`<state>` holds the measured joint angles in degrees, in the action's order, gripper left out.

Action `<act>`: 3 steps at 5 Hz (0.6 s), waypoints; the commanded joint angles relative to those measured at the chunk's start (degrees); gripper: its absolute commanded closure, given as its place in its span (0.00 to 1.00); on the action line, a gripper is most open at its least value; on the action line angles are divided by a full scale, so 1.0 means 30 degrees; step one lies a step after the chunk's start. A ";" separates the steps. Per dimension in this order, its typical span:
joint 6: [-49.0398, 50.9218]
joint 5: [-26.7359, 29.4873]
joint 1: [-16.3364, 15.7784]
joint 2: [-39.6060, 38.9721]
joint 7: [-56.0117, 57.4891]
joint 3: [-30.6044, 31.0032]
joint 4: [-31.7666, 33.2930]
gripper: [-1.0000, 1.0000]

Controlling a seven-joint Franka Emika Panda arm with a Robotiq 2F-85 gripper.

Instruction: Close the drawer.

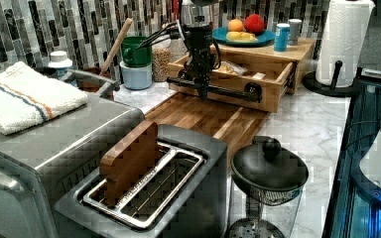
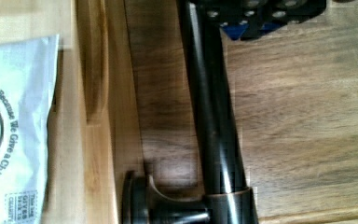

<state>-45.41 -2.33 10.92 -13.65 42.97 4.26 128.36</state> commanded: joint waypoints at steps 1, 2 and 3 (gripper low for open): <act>-0.0060 -0.1386 0.2523 -0.0537 0.7153 -0.1681 -0.2098 1.00; -0.0715 -0.1756 0.2852 -0.1184 0.8197 -0.2697 -0.2759 1.00; -0.1092 -0.2509 0.3076 -0.1523 0.7922 -0.3648 -0.3451 1.00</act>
<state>-45.88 -8.58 13.87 -16.21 62.72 1.07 125.56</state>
